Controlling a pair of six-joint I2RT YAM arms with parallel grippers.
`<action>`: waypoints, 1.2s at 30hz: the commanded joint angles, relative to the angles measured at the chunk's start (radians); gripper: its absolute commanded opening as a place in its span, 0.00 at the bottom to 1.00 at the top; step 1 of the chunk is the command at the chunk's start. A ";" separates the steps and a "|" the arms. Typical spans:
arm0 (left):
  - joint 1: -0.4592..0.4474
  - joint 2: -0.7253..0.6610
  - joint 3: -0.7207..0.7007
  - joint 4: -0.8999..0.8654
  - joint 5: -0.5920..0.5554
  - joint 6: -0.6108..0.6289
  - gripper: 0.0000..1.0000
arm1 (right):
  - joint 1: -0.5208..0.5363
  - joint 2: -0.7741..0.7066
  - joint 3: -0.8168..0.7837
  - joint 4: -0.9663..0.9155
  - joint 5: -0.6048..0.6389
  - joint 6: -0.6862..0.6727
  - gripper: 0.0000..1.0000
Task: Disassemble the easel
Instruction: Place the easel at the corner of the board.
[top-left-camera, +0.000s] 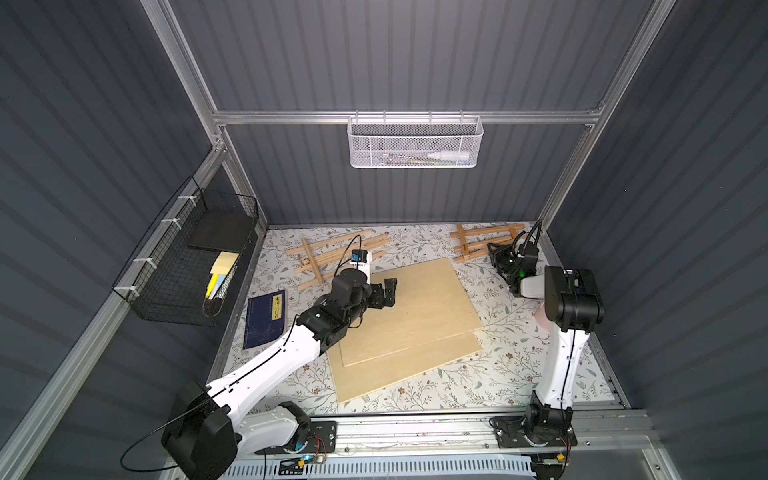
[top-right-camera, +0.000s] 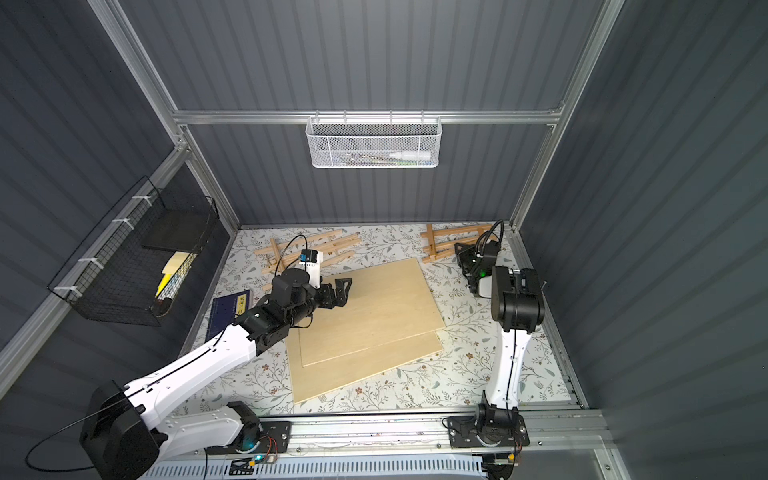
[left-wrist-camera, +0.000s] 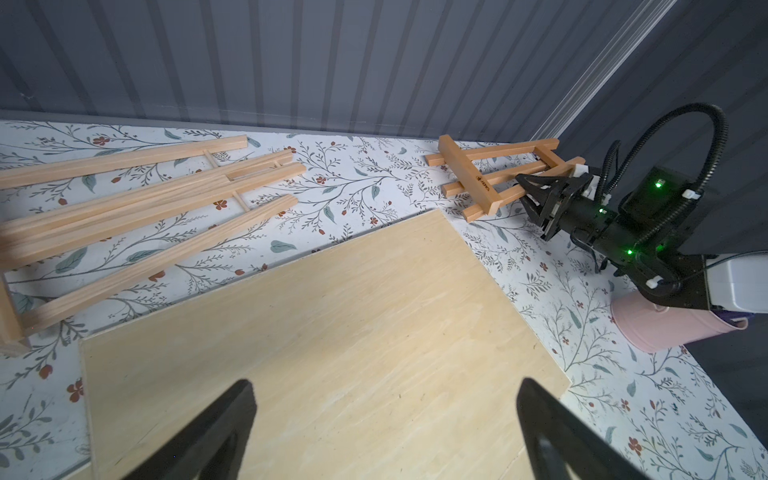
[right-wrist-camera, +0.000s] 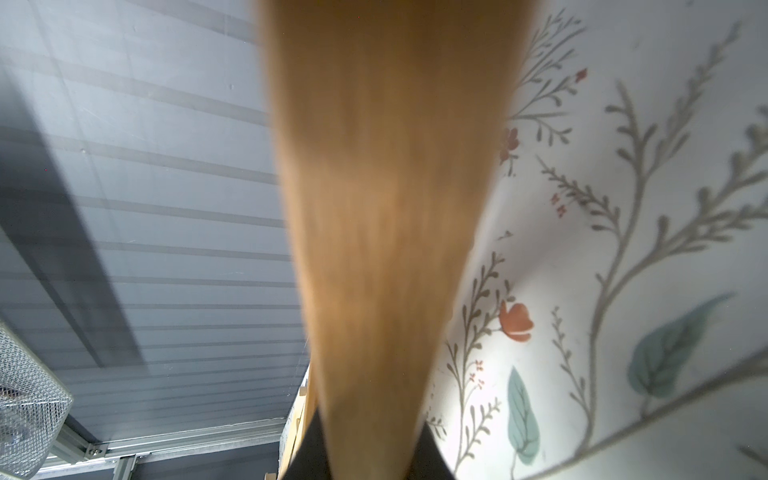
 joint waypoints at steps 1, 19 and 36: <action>0.001 -0.004 -0.010 -0.005 -0.026 -0.003 0.99 | -0.011 0.044 0.001 -0.053 0.015 -0.039 0.13; 0.000 -0.008 -0.015 -0.022 -0.102 -0.028 1.00 | -0.016 -0.041 -0.150 -0.128 0.178 0.011 0.56; -0.095 -0.056 -0.012 -0.059 -0.238 -0.079 0.99 | 0.068 -0.389 -0.238 -0.351 0.364 -0.074 0.69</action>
